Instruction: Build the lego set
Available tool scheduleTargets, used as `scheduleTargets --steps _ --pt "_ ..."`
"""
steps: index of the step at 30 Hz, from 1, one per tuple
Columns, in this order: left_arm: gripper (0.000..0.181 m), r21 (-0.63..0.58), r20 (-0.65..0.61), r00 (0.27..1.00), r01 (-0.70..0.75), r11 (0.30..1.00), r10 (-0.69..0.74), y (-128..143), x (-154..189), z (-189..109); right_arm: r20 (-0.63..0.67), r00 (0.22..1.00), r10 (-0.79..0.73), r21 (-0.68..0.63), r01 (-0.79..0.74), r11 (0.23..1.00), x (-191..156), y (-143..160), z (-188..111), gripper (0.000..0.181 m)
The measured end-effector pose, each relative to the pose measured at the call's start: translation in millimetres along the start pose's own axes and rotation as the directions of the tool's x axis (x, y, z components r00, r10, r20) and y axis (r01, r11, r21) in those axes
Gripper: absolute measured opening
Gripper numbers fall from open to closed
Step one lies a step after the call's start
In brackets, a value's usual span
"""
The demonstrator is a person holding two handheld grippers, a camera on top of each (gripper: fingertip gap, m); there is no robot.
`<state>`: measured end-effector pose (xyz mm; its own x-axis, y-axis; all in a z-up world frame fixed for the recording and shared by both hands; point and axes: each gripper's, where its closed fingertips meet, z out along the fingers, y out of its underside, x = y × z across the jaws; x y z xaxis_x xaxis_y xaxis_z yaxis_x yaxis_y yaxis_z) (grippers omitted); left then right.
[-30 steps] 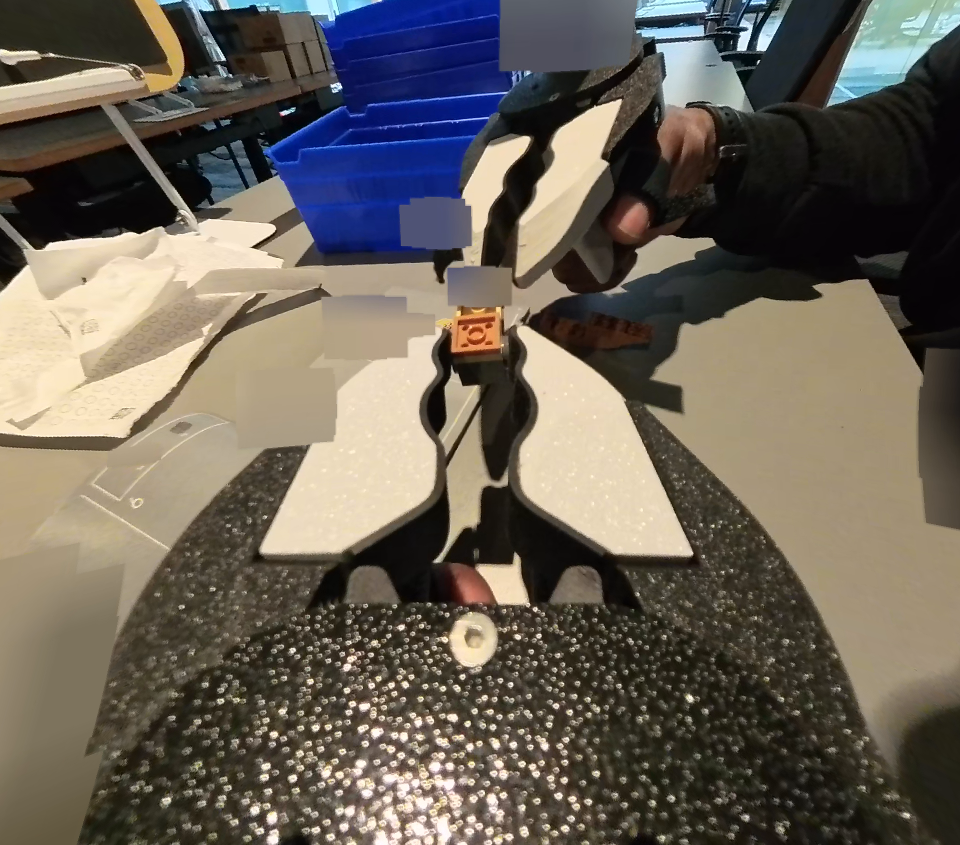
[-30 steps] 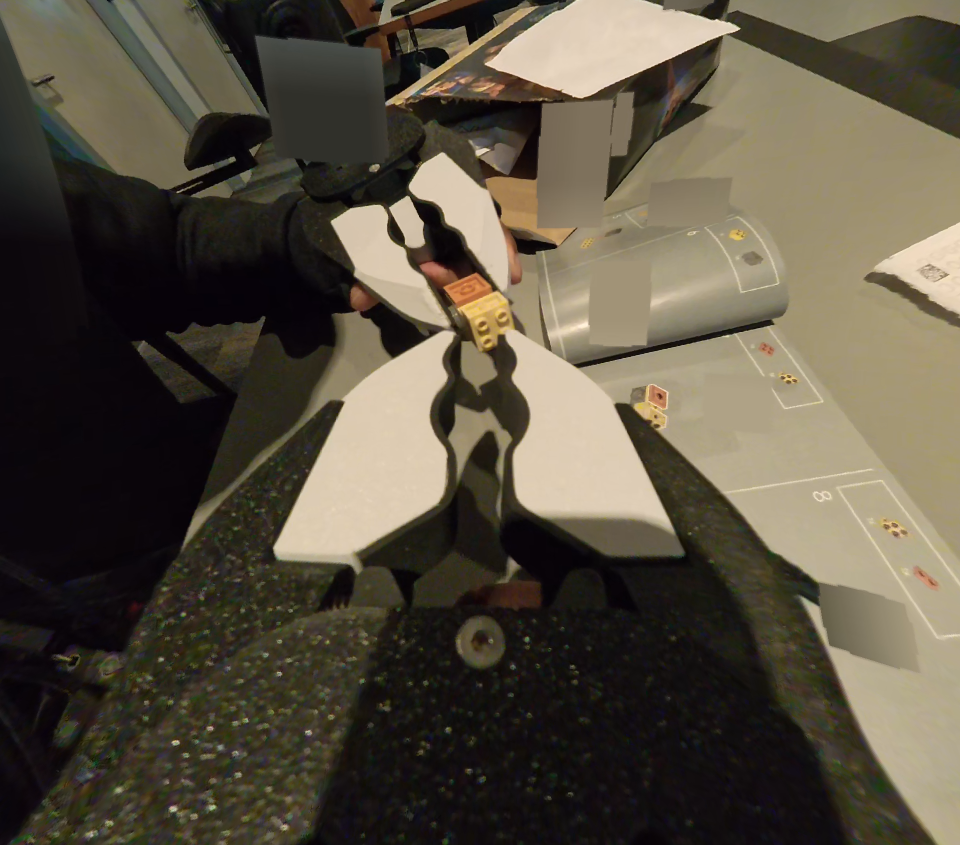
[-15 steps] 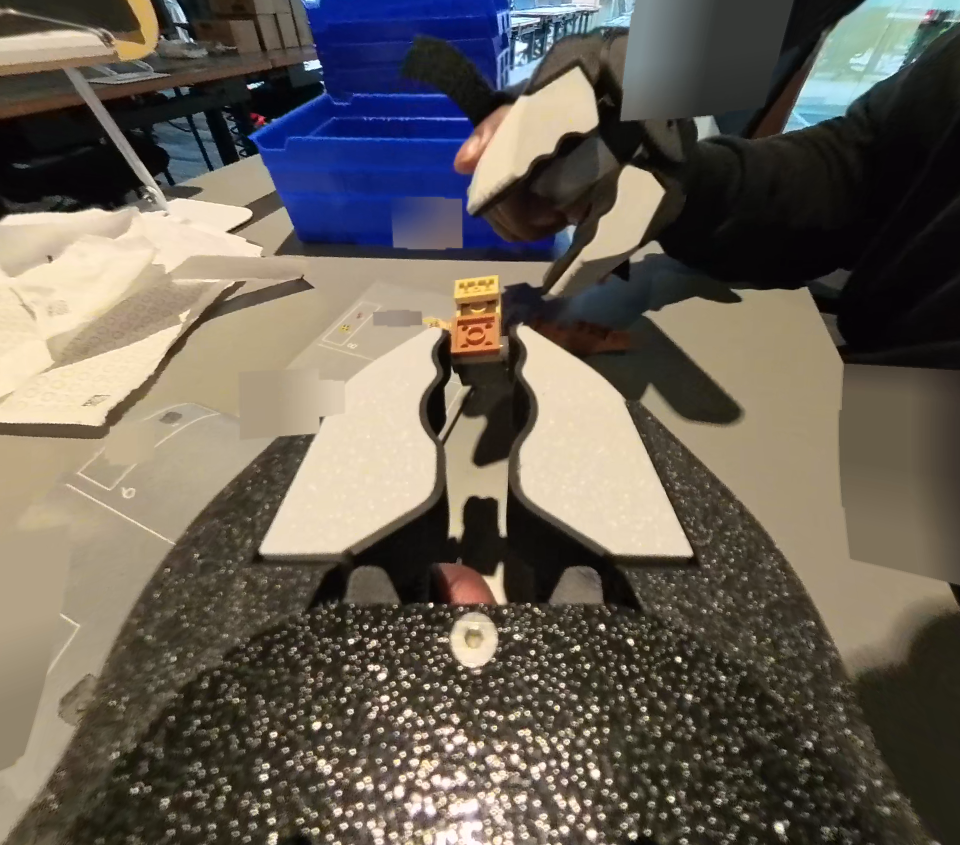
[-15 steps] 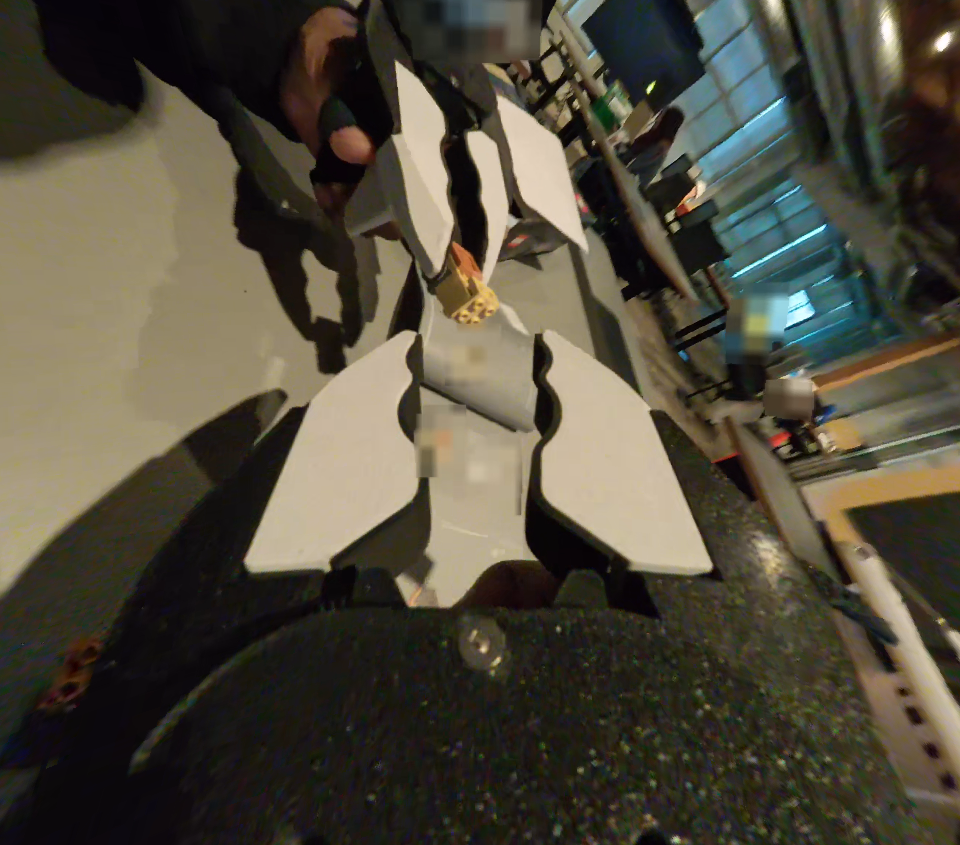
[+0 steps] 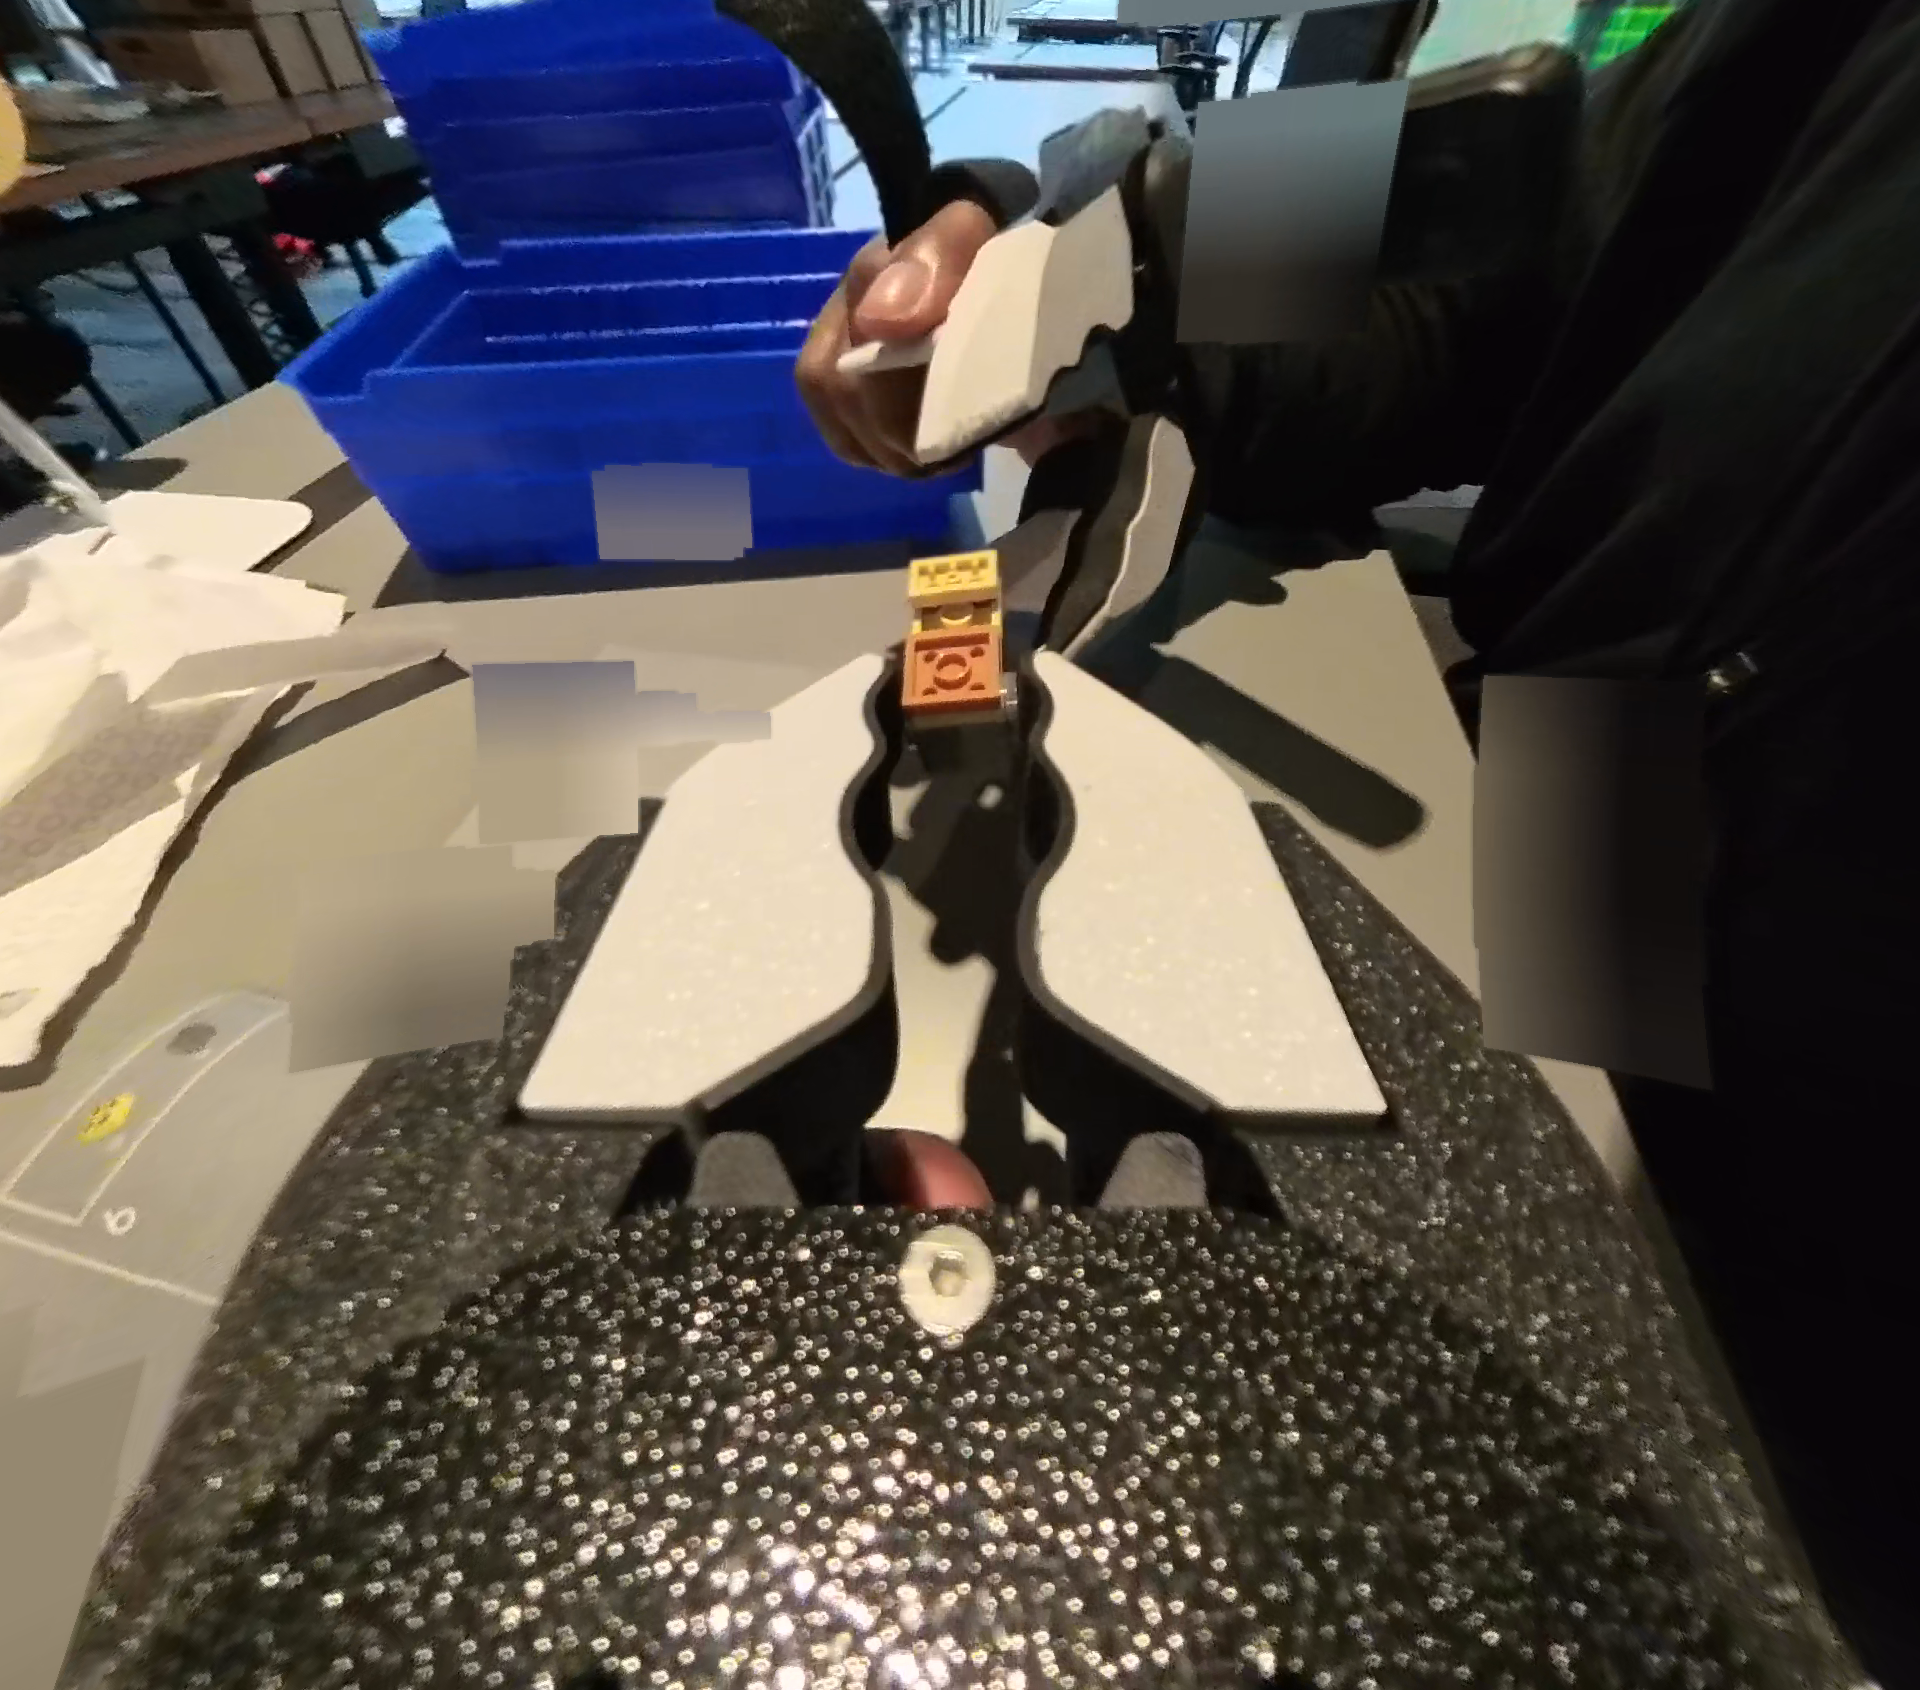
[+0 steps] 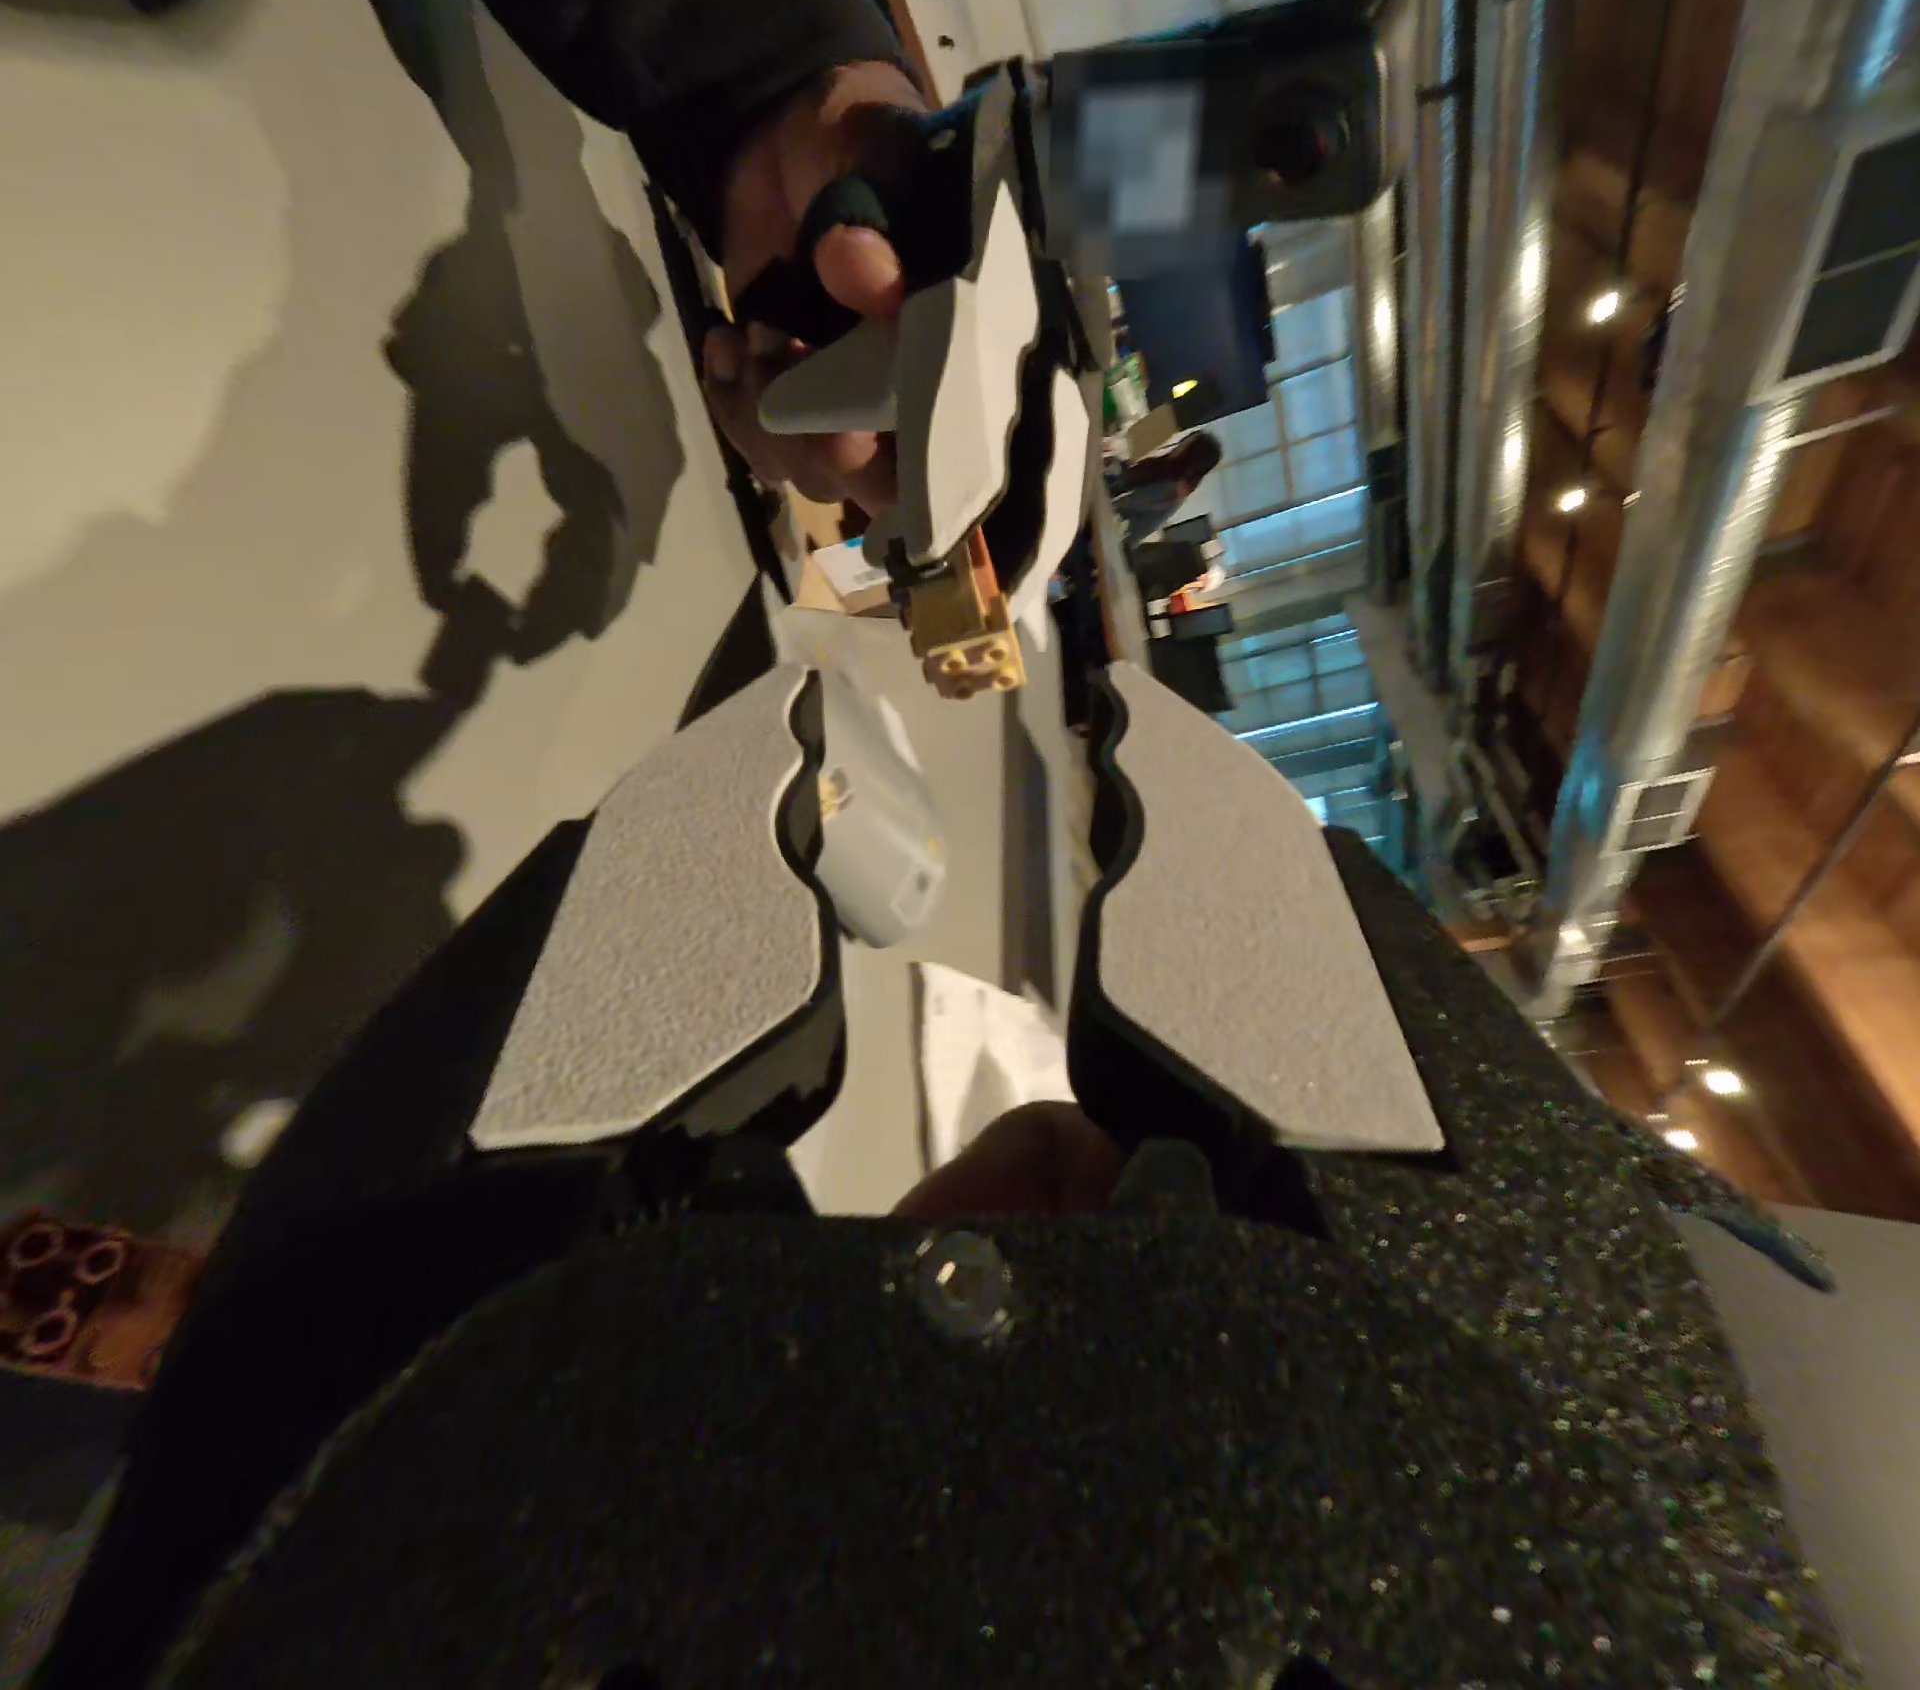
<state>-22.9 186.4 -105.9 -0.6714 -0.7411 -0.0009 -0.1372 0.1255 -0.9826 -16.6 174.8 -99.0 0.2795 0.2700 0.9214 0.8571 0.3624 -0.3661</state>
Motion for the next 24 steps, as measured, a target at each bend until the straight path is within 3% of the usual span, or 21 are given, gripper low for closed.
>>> scheduleTargets --steps 1,10,24 --pt "0.020 -0.005 -0.007 1.000 -0.006 1.000 0.006 -2.3 2.8 1.0 -0.009 1.000 -0.022 -0.001 0.022 1.000 0.5 -2.5 -1.6 0.049" --pt "0.020 -0.027 -0.020 0.999 -0.032 0.999 0.031 -7.6 24.1 9.5 -0.065 0.996 -0.068 0.013 0.069 0.998 -3.8 -18.8 -21.0 0.043" --pt "0.020 -0.042 -0.030 0.999 -0.032 0.999 0.031 -14.9 34.1 21.2 -0.119 0.992 -0.043 0.042 0.049 0.998 -0.3 -20.8 -37.1 0.042"
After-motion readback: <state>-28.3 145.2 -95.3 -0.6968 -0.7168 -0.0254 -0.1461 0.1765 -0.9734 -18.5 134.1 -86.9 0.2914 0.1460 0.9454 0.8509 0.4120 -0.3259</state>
